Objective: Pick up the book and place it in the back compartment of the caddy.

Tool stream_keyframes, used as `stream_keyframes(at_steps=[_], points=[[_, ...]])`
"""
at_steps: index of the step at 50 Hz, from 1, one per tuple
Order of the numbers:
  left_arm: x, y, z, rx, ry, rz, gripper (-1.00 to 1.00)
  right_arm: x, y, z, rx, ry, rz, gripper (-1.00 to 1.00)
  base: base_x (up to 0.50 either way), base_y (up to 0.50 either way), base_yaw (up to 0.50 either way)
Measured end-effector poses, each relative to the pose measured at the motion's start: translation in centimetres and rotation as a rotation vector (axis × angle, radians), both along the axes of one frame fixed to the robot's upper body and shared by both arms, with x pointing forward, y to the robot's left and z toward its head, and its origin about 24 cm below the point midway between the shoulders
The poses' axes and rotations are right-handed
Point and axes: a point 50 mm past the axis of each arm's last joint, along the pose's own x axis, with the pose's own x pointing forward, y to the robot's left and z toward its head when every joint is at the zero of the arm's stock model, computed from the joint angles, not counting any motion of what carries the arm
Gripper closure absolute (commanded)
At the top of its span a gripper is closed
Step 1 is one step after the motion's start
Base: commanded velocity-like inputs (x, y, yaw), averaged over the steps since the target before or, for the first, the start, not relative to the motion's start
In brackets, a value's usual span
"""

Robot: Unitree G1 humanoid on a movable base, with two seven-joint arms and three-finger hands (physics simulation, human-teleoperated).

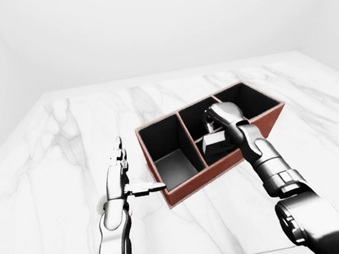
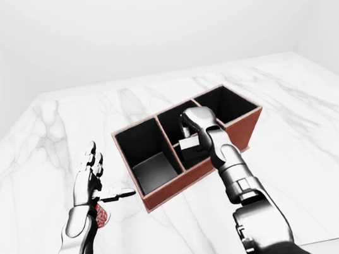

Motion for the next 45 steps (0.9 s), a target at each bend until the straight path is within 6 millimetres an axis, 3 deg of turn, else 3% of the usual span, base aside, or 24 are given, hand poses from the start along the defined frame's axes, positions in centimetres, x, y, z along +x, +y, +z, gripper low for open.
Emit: stream_keyframes(at_steps=[19, 20, 21, 45], points=[[-0.03, -0.03, 0.19, 0.0, -0.008, -0.002, -1.0, 0.43, 0.31, -0.11, 0.012, -0.005, -0.006, 1.0, 0.0, 0.0, 0.0], [-0.03, -0.03, 0.18, 0.0, -0.008, -0.002, -1.0, 0.45, 0.32, -0.1, 0.012, -0.005, -0.007, -0.36, 0.0, 0.0, 0.0], [-0.03, -0.03, 0.17, 0.0, -0.007, -0.002, -1.0, 0.46, 0.3, -0.1, 0.009, -0.011, -0.009, -1.0, 0.0, 0.0, 0.0], [-0.03, -0.01, -0.03, 0.0, 0.001, 0.0, -1.0, 0.37, -0.13, 0.28, -0.02, -0.075, -0.025, -1.0, 0.0, 0.0, 0.0]])
